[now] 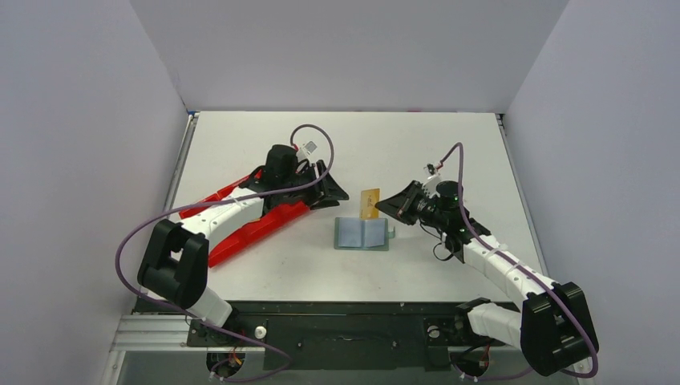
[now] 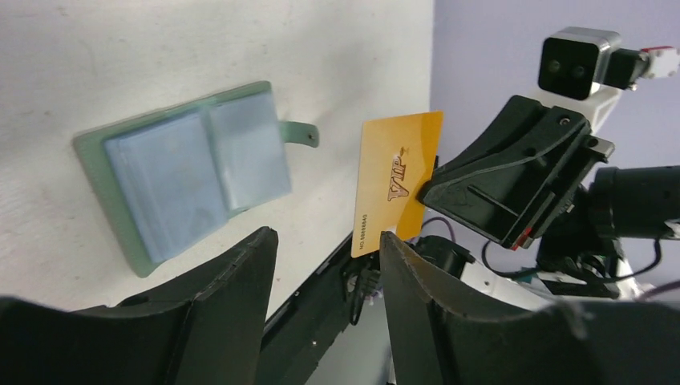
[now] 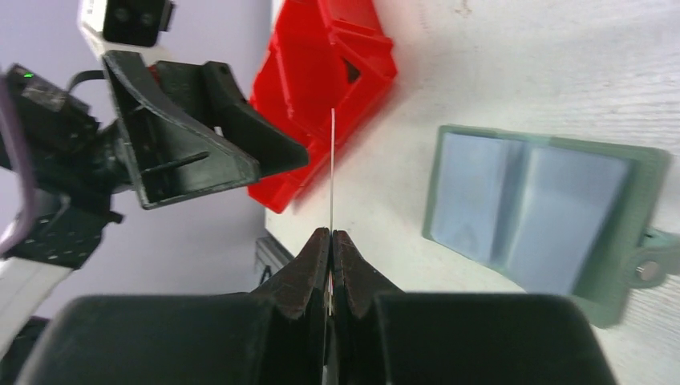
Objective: Take the credit cards out of the card holder
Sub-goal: Place the credit card in the storage box.
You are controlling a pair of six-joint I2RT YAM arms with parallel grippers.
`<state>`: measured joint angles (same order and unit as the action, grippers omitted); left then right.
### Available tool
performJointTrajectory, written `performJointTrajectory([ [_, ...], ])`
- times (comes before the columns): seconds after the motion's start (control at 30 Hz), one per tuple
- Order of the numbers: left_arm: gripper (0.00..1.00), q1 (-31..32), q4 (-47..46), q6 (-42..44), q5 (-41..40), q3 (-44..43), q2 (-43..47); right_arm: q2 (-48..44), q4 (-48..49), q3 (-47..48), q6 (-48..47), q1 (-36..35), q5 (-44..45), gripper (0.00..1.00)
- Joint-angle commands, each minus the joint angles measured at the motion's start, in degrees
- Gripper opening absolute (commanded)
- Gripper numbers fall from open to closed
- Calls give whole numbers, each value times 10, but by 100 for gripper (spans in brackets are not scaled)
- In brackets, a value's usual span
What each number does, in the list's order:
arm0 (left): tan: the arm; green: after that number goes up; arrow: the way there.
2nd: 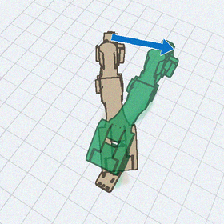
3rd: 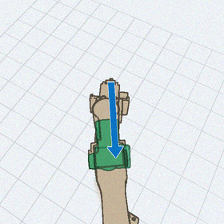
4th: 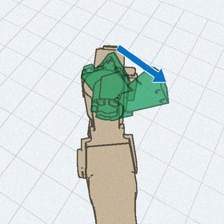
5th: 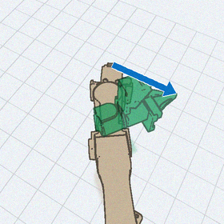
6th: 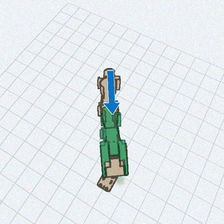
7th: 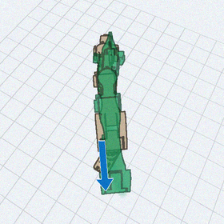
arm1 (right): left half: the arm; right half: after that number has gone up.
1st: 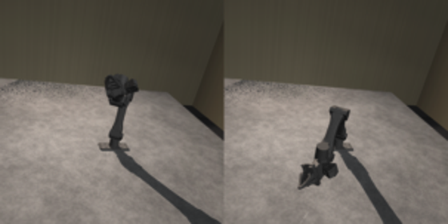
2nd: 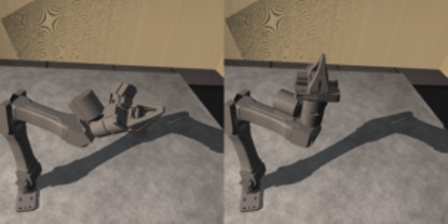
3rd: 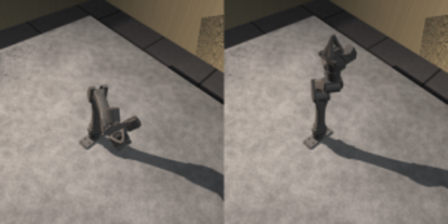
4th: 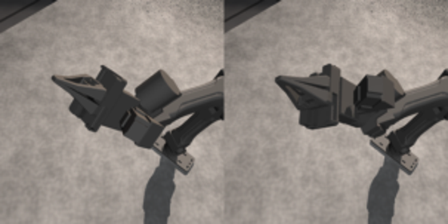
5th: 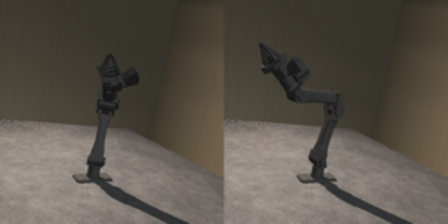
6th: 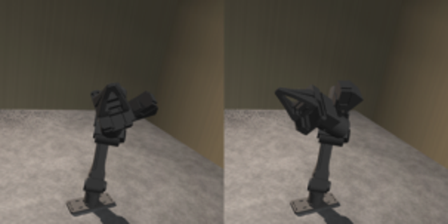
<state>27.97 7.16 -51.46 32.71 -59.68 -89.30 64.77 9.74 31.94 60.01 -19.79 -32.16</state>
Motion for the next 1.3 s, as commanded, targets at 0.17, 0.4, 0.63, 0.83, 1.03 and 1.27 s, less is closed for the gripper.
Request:
performJointTrajectory([
  [0.17, 48, -8, -225, -113, 126, 35, 16, -4, 136, 32, 99, -4, -55, 0],
  [0.4, 48, -8, -271, -146, 144, 44, 10, 10, 151, 42, 108, -20, -58, 0],
  [0.63, 40, -8, -298, -164, 153, 55, 4, 22, 162, 41, 111, -31, -58, 0],
  [0.83, 28, -6, -305, -166, 157, 59, -5, 24, 163, 39, 108, -34, -57, 0],
  [1.03, 17, 0, -308, -166, 161, 61, -13, 26, 160, 38, 102, -35, -57, 0],
  [1.27, 0, 7, -290, -155, 156, 57, -20, 23, 142, 39, 86, -36, -54, 6],
])
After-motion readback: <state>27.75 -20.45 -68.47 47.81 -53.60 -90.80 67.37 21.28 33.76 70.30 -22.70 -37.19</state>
